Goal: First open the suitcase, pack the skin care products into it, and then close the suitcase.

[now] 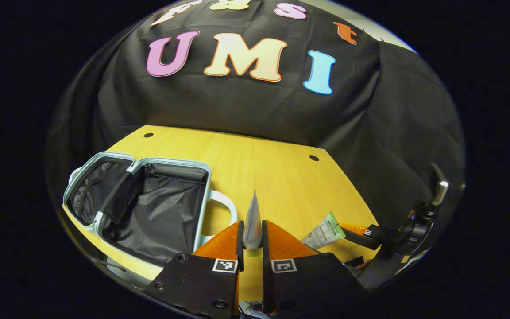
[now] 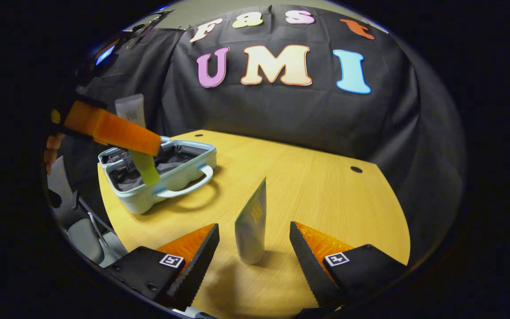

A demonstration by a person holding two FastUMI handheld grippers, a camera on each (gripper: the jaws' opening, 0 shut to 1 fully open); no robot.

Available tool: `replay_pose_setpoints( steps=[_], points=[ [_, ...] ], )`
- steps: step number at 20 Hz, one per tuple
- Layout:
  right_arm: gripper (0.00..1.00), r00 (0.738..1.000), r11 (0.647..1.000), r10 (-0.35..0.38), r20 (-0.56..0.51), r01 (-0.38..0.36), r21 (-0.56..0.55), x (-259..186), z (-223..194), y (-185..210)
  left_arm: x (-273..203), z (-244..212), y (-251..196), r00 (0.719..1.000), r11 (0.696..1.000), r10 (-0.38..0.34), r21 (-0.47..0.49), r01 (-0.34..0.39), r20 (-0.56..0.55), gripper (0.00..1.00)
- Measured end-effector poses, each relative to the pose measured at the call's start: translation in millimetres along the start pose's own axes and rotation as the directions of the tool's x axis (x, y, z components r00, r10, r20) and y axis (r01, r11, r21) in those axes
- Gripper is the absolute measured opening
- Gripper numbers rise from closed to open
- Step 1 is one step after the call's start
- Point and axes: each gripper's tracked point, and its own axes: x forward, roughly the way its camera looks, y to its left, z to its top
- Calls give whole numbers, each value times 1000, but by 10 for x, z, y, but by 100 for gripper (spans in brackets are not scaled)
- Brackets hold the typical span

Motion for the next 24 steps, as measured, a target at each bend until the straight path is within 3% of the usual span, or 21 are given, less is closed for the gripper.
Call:
replay_pose_setpoints(
  steps=[2,4,9,11,17,24],
  points=[
    [96,999,1000,9,-33,-8,11,94,-111,29,-73,-35,139,1000,999,31,-25,-31,-6,13],
    [88,998,1000,25,-60,-24,8,174,-186,97,-135,-88,280,998,997,57,-53,-58,-9,13],
    [45,995,999,27,-97,-29,-18,224,-280,156,-262,-165,609,992,988,125,-93,-127,-26,13],
    [36,992,999,45,-116,-47,-14,231,-274,209,-283,-179,738,988,983,148,-108,-151,-37,13],
    [30,980,993,108,-164,-98,72,137,-72,490,-289,-188,1126,979,976,186,-96,-194,-82,13],
    [33,980,970,156,-124,-128,208,146,785,1026,4,-362,1681,955,986,159,-10,-167,-252,14]
  ],
)
